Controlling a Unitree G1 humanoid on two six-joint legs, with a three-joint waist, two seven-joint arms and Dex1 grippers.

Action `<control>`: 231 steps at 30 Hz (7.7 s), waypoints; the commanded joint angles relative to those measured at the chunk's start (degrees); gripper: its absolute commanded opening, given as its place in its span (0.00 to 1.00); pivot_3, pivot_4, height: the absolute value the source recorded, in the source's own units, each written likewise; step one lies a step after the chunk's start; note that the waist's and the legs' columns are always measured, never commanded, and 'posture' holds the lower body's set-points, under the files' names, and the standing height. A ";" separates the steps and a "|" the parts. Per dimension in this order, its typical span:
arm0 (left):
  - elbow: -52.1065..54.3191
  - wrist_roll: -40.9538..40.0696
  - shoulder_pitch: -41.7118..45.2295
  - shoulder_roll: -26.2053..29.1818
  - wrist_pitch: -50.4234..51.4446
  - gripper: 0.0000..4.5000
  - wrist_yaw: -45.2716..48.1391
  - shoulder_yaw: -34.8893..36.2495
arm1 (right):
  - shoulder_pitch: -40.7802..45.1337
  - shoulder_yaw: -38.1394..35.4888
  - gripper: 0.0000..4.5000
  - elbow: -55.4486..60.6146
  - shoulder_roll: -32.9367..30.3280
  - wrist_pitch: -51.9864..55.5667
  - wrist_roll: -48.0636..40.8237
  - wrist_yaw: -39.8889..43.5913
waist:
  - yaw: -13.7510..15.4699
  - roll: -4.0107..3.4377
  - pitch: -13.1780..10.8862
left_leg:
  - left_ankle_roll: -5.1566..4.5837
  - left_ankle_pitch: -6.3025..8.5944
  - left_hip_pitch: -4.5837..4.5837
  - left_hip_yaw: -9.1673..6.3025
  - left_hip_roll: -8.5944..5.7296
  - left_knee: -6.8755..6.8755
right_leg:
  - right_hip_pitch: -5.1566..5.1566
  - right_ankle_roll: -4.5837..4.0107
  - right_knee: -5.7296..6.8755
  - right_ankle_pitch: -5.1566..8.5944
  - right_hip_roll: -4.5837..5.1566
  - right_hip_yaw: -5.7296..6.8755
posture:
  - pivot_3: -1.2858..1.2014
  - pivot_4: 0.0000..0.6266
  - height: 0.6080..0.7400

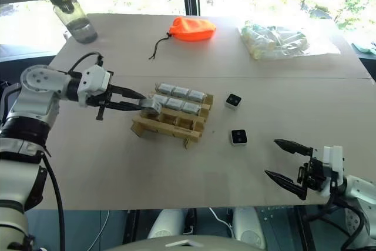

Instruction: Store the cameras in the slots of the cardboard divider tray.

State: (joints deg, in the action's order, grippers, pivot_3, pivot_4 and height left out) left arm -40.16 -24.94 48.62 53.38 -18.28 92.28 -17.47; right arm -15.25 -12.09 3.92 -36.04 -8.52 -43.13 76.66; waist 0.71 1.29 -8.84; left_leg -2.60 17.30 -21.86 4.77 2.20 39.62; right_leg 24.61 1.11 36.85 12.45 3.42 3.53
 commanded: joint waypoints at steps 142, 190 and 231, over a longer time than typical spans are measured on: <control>33.52 0.17 -3.31 -6.08 52.67 1.00 -12.16 4.92 | 46.35 34.58 0.43 4.47 -0.51 -17.82 64.39 -39.06 | -0.02 -0.07 -0.03 | -0.06 0.07 -0.48 -0.10 0.03 0.50 | 0.24 0.00 0.03 0.00 -0.22 -0.01 | 0.52 0.24 0.89; 30.02 5.15 0.50 -11.02 54.84 0.15 -7.14 3.75 | 54.03 36.88 0.99 -7.18 8.15 -26.13 76.24 -49.80 | -1.41 -0.08 -0.03 | 0.00 0.03 -0.79 -0.21 0.05 0.63 | 0.55 -0.01 0.31 -0.01 -0.07 0.11 | 0.52 0.24 0.89; -8.66 -10.05 12.27 -6.02 -7.74 0.15 0.22 -18.42 | -1.57 7.74 0.99 21.57 4.53 16.73 6.95 -20.65 | 0.21 0.00 0.02 | -0.24 0.16 -0.55 -0.47 -0.06 0.70 | 0.02 0.01 0.03 -0.01 -0.05 0.31 | 0.52 0.24 0.89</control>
State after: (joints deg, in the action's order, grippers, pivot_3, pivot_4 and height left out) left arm -48.69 -33.54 59.50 47.21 -24.70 92.27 -35.17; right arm -16.29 -2.46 25.13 -32.14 11.15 -35.15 54.23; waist 0.92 1.28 -8.82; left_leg -2.84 17.46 -22.41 4.28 2.16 40.32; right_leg 24.63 1.12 36.88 12.44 3.36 3.85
